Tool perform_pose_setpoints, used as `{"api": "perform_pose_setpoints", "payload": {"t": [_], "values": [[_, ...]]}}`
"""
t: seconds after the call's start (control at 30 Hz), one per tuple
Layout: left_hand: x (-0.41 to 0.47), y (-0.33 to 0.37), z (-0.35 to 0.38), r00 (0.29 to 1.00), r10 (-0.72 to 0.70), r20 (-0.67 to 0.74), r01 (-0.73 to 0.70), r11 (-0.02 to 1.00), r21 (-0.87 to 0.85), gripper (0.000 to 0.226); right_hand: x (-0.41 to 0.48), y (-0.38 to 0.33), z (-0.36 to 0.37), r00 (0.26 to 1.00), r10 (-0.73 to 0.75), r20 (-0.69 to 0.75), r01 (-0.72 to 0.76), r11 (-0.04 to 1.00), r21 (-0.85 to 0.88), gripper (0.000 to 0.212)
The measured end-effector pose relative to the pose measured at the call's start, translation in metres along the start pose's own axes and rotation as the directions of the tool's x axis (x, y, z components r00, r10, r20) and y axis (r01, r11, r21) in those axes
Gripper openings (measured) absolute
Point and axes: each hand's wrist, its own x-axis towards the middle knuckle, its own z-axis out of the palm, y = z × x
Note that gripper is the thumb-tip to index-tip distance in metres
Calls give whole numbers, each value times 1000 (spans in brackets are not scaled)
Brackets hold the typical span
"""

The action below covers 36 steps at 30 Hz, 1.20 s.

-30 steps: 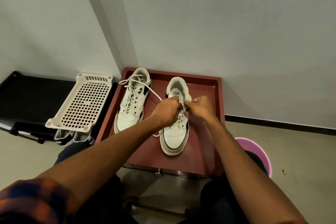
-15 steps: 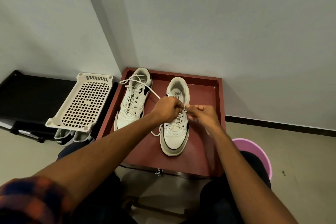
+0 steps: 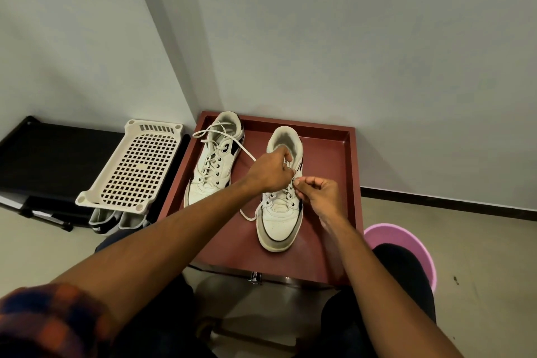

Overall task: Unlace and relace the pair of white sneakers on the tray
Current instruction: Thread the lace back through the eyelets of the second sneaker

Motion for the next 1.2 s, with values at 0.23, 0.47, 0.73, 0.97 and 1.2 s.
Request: {"api": "perform_pose_setpoints", "payload": {"t": [0.23,0.47,0.73,0.97,1.2], "values": [[28,38,-11,995,-95,-30,99,972,211,40,1,-7,0,998,23,-65,-25,999,-42,9],[44,41,-19,986,-157,48,138,951,275,14,60,-62,-52,940,-83,-331,-26,950,-311,23],[44,29,-24,982,-179,60,160,957,240,28,81,-85,-55,894,-96,-437,-171,830,-531,31],[42,26,-24,984,-166,56,150,963,222,32,19,-21,-9,940,202,-276,-255,952,-171,26],[42,23,-22,988,-142,52,126,963,237,30,14,-12,18,952,171,-255,-155,984,83,7]]}}
